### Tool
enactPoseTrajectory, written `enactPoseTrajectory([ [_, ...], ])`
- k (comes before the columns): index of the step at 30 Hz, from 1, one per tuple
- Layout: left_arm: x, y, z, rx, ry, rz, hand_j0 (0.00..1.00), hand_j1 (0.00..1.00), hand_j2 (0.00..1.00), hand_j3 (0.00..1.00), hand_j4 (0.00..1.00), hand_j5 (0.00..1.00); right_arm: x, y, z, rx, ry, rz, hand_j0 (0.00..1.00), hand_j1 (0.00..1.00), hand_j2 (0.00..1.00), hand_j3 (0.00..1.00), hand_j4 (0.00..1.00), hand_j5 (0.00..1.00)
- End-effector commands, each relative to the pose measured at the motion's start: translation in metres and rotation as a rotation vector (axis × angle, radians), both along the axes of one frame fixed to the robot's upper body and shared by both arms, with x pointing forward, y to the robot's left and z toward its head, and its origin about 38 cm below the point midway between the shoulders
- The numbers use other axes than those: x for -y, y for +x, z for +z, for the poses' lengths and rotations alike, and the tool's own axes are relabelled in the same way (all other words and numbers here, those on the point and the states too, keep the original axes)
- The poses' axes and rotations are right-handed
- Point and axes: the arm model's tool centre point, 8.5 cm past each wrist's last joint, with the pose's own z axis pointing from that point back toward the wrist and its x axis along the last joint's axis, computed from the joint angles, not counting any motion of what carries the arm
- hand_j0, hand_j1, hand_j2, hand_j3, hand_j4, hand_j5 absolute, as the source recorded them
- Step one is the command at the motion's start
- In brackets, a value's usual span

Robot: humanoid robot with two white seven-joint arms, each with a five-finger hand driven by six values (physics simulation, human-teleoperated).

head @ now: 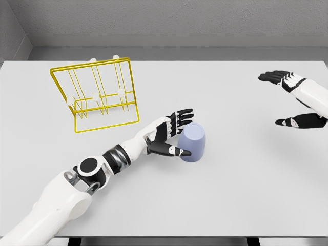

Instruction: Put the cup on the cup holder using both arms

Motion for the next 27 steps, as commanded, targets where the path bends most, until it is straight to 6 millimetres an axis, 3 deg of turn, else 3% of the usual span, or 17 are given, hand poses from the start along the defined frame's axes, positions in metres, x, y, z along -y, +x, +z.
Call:
enactPoseTrajectory([
  [1,0.011,-0.009,-0.019,0.043,0.121,-0.042,1.0,1.0,1.0,1.0,1.0,1.0,0.001,0.0,0.0,-0.002,0.006,0.0,1.0,1.0,1.0,1.0,1.0,1.0],
  [21,0.02,-0.015,-0.026,0.055,0.136,-0.051,1.0,1.0,1.0,1.0,1.0,1.0,0.0,0.0,0.0,-0.002,0.008,0.0,1.0,1.0,1.0,1.0,1.0,1.0],
  [25,0.02,-0.019,-0.032,0.062,0.161,-0.051,0.91,0.91,0.91,0.91,0.91,0.91,0.0,0.0,0.0,-0.002,0.009,0.0,1.0,1.0,1.0,1.0,1.0,1.0],
  [27,0.023,-0.02,-0.032,0.057,0.151,-0.051,0.78,0.78,0.78,0.78,0.78,0.78,0.0,0.0,0.0,-0.002,0.009,0.0,1.0,1.0,1.0,1.0,1.0,1.0],
])
